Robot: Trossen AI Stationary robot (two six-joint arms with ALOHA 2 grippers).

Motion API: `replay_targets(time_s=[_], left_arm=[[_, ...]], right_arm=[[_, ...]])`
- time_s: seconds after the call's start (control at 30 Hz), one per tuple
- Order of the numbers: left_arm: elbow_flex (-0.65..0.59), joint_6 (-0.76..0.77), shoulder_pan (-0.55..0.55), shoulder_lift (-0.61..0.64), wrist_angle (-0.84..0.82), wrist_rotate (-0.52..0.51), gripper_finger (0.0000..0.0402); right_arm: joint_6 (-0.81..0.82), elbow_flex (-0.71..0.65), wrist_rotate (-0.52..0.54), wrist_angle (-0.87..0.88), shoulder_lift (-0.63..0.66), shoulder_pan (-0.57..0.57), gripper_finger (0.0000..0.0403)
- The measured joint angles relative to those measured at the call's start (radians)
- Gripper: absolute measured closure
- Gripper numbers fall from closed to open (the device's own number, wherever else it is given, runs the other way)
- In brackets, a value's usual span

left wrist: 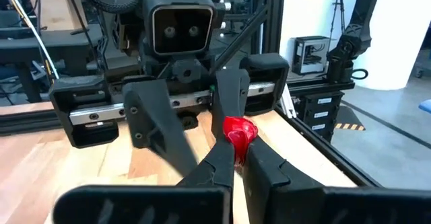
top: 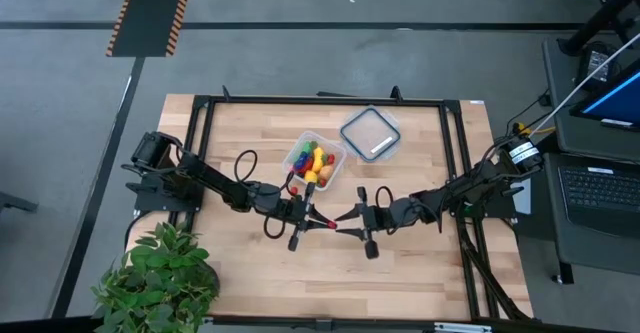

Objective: Pick and placing Produce into tupperware
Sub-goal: Put the bottom red cherry into the transparent container

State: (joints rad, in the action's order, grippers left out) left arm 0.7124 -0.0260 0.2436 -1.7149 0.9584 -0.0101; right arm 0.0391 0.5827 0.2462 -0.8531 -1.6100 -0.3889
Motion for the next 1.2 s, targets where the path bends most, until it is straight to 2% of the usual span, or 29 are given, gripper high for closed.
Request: replay_targets(time_s=[0.2,0.3,0.63,0.87,1.03,1.2], left_arm=[[0.0,-0.01,-0.002,0.0,-0.003,-0.002,0.0397],[0.0,-0.01,-0.011,0.002,-0.025,-0.02,0.0397],[0.0,-0.037,-0.049,0.134,-0.201,-0.026,0.0397],[-0.005,-0.039,-0.074,0.235,-0.389,-0.033,0.0398],[-0.049,-0.036,-0.075,0.299,-0.407,-0.038,0.0398],[-0.125,-0.037,-0.075,0.411,-0.406,-0.116,0.0398]], right_arm=[[-0.072,0.0,0.124,0.034,0.001,0.0,0.0234],[-0.07,0.0,0.151,0.039,0.001,0.0,0.022],[-0.064,0.0,0.154,0.154,0.002,0.0,0.0202],[-0.04,0.0,0.155,0.18,0.002,0.0,0.0202],[0.018,0.0,0.155,0.205,0.002,0.0,0.0202],[0.036,0.0,0.153,0.223,0.002,-0.001,0.0202]])
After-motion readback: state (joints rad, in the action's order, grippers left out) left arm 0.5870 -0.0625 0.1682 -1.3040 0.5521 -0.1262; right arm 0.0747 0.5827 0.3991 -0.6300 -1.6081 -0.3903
